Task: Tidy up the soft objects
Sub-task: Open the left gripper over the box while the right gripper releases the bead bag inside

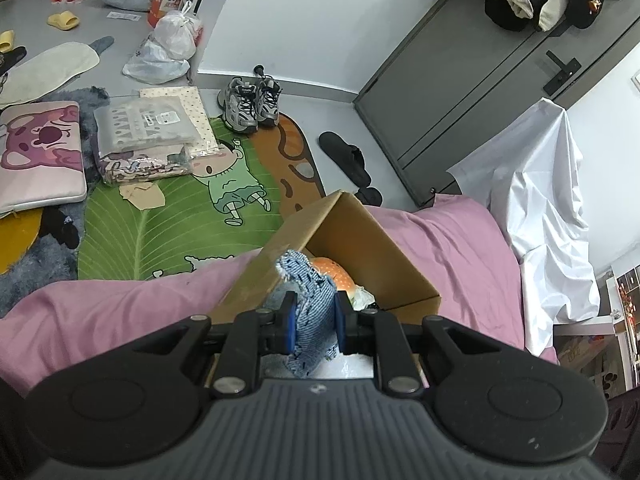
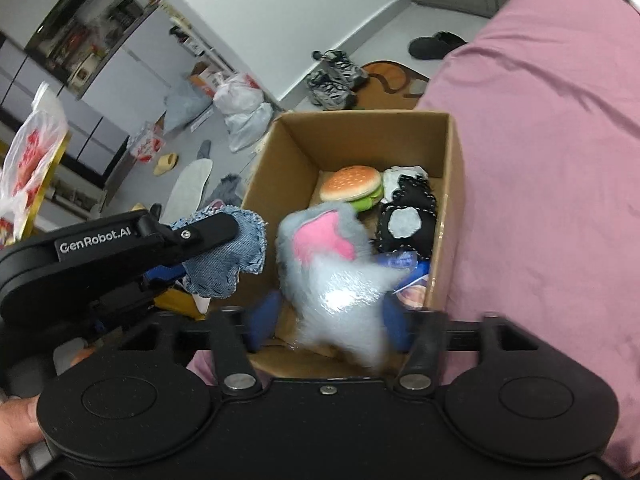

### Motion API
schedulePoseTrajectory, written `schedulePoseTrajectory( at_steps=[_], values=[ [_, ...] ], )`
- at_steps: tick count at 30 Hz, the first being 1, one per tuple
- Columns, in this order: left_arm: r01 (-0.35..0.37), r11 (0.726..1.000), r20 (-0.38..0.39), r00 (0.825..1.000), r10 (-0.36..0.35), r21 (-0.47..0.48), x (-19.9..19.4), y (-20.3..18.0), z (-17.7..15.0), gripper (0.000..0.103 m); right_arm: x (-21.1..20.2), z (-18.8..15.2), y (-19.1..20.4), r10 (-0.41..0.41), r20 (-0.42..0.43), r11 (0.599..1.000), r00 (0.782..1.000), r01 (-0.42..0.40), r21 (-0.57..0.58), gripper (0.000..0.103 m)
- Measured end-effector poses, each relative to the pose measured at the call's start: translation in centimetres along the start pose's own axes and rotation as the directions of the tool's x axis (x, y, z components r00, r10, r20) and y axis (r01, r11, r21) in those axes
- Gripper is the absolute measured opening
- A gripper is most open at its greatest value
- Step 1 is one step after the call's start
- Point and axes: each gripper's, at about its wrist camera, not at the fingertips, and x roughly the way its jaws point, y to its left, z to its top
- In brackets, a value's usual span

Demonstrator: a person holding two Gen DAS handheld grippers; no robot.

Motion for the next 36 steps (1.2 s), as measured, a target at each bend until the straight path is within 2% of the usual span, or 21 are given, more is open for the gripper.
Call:
schedulePoseTrajectory(
  at_steps=[2,4,17,28,33,36],
  values=[
    [0.003,1.0,-0.001,1.0,-0.003,0.008,0.2,-0.2,0.2,0.018,-0.7,0.3,-0.1,0.002,0.032,1.0,0.999,-0.003,0.012,0.077],
    [0.008,1.0,-0.003,1.0,-0.008,0.018,0.5,-0.5,0.3,0.018,-1.2,0.6,-0.3,0.004,0.057,1.0,0.998,-0.005,0.025,0.079],
    [0.007,0.999,-0.004,1.0,-0.007,0.052,1.4,-1.9,1.3,0.018,-1.2,2.0,-2.4,0.002,0.109,0.995,0.994,-0.013,0.097,0.079],
    [-0.016,0.996,-0.008,1.0,0.017,0.084,2.7,-3.8,1.5,0.018,-0.9,2.4,-3.8,0.016,0.11,0.991,0.994,-0.031,0.134,0.079],
    [0.008,0.996,-0.008,1.0,-0.007,0.087,2.7,-4.5,1.4,0.018,-0.8,2.5,-4.1,0.018,0.108,0.99,0.994,-0.033,0.138,0.079],
    [0.001,0.996,-0.007,1.0,0.0,0.092,2.6,-4.9,1.2,0.027,-0.7,2.5,-4.2,0.011,0.105,0.99,0.994,-0.026,0.142,0.079]
  ],
)
